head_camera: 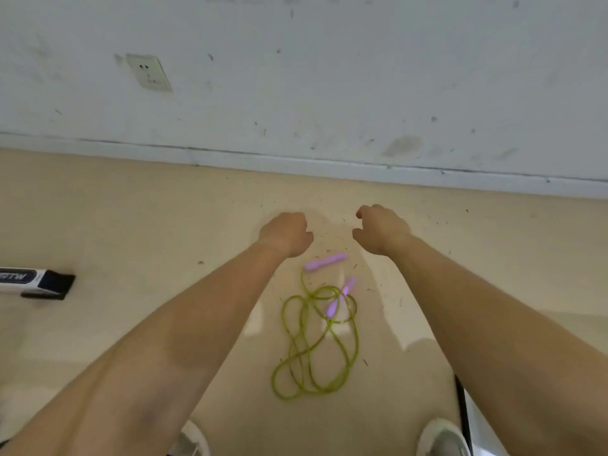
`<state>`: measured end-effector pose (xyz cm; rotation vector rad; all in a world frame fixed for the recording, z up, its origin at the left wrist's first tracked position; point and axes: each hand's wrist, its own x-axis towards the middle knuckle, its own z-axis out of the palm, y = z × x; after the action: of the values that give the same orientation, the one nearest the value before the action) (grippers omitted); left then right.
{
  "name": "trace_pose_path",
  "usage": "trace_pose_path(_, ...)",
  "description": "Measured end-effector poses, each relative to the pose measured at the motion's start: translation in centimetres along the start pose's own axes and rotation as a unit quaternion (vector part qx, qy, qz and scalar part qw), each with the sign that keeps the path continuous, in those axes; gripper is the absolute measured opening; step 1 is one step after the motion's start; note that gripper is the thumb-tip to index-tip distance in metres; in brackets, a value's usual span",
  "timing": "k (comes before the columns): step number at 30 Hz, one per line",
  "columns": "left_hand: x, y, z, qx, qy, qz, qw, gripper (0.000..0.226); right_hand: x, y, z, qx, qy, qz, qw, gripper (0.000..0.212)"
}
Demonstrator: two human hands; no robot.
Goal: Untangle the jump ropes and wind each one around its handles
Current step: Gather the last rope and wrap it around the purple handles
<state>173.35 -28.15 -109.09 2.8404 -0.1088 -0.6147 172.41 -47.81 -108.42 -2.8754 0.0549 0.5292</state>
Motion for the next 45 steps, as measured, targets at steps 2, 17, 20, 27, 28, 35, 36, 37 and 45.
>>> trace_pose_path(2,-1.4,-0.4,2.1,-0.011,0.004,-0.004,1.0,0.039,-1.8,0.7,2.2,0.004,-0.006,0.011,1.0,0.044)
trace_pose_path(17,2.5,-3.7,18.5,-0.052,-0.015,-0.039,0.998,0.051,-2.6,4.7,20.1,0.178,-0.121,0.069,0.974,0.039)
trace_pose_path(20,5.9,-3.9,20.3,-0.035,0.017,-0.023,0.999,0.052,0.3,5.4,22.4,0.233,-0.097,0.11,0.961,0.033)
trace_pose_path(27,11.2,-3.9,24.1,-0.042,0.007,0.027,0.999,0.054,5.7,6.3,26.3,0.288,-0.069,0.191,0.936,0.03)
trace_pose_path(28,11.3,-3.9,24.4,-0.032,0.02,0.023,0.999,0.052,6.1,6.4,26.6,0.294,-0.073,0.199,0.932,0.029)
trace_pose_path(35,9.7,-5.1,22.9,-0.106,0.021,-0.045,0.993,0.035,5.3,6.8,25.4,0.41,-0.002,0.266,0.872,0.03)
trace_pose_path(36,9.4,-5.5,22.0,-0.131,0.029,-0.059,0.989,0.032,5.1,7.2,24.9,0.435,0.025,0.277,0.856,0.036)
trace_pose_path(37,9.0,-5.9,20.9,-0.161,0.036,-0.073,0.984,0.029,4.7,7.4,24.1,0.461,0.047,0.286,0.839,0.041)
trace_pose_path(45,2.2,-5.1,8.1,-0.306,0.04,-0.076,0.948,0.012,-0.9,7.0,11.2,0.504,0.133,0.196,0.83,0.032)
